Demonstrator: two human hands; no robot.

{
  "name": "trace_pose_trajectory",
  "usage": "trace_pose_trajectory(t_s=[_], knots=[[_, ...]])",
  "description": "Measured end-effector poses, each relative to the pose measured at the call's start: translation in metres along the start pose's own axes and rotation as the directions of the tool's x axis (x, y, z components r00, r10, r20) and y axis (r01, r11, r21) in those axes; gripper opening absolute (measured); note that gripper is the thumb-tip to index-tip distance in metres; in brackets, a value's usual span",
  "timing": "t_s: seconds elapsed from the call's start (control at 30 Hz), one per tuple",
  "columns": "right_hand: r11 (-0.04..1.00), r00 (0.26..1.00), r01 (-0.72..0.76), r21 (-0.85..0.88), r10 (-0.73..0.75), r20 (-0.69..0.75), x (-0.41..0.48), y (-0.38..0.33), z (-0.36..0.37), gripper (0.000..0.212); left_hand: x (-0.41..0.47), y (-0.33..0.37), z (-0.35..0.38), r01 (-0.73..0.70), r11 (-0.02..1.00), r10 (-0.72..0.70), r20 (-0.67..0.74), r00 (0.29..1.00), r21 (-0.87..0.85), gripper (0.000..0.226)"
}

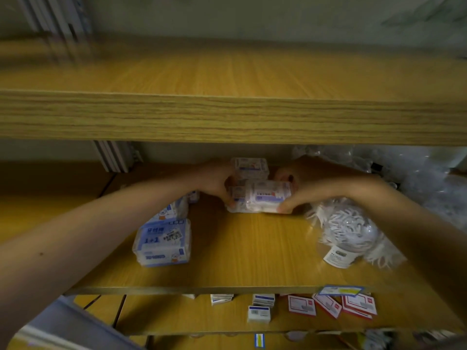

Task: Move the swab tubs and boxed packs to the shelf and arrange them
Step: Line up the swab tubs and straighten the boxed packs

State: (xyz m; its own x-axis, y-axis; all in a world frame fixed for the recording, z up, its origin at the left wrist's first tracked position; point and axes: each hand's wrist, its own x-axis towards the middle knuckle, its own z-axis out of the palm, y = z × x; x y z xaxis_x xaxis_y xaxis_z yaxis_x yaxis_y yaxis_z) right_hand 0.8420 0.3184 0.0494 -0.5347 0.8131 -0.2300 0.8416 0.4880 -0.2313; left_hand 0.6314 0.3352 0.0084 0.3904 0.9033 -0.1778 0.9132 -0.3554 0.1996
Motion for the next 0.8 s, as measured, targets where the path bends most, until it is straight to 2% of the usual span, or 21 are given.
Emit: trace_pose_trajectory(t_s=[0.1, 0.3, 0.47, 0.6, 0.67, 0.77, 0.8], knots=[[1.0, 0.999, -0.01, -0.023, 0.01, -0.031, 0.011, 0.001, 0.0, 0.064, -0.002, 0.0, -0.002, 0.0, 1.0, 0.0, -0.004, 1.0, -0.023, 0.062], [0.999, 0.998, 0.048, -0.003, -0.048, -0.032, 0.027, -0.012, 0.004, 0.059, -0.024, -0.014, -0.028, 0.047, 0.999, -0.047, -0.032, 0.998, -0.01, 0.059], [0.998, 0.997, 0.063, -0.007, -0.064, -0.034, 0.035, -0.016, 0.015, 0.061, -0.048, -0.035, -0.04, 0.115, 0.971, -0.133, -0.074, 0.988, -0.209, 0.053], [0.998, 0.994, 0.06, -0.014, -0.061, -0.088, 0.033, -0.02, 0.019, 0.061, -0.068, -0.054, -0.048, 0.171, 0.93, -0.201, -0.063, 0.977, -0.326, 0.043], [0.998, 0.993, 0.046, -0.041, -0.05, -0.108, 0.03, -0.022, 0.021, 0.063, -0.079, -0.059, -0.052, 0.154, 0.903, -0.203, -0.082, 0.976, -0.4, 0.051], [0.99, 0.988, 0.036, -0.136, -0.055, -0.141, 0.025, -0.027, 0.019, 0.064, -0.102, -0.061, -0.054, 0.177, 0.885, -0.247, -0.113, 0.962, -0.431, 0.029], [0.989, 0.984, 0.05, -0.139, -0.072, -0.161, 0.023, -0.031, 0.018, 0.062, -0.11, -0.063, -0.053, 0.159, 0.88, -0.256, -0.166, 0.952, -0.448, 0.034]])
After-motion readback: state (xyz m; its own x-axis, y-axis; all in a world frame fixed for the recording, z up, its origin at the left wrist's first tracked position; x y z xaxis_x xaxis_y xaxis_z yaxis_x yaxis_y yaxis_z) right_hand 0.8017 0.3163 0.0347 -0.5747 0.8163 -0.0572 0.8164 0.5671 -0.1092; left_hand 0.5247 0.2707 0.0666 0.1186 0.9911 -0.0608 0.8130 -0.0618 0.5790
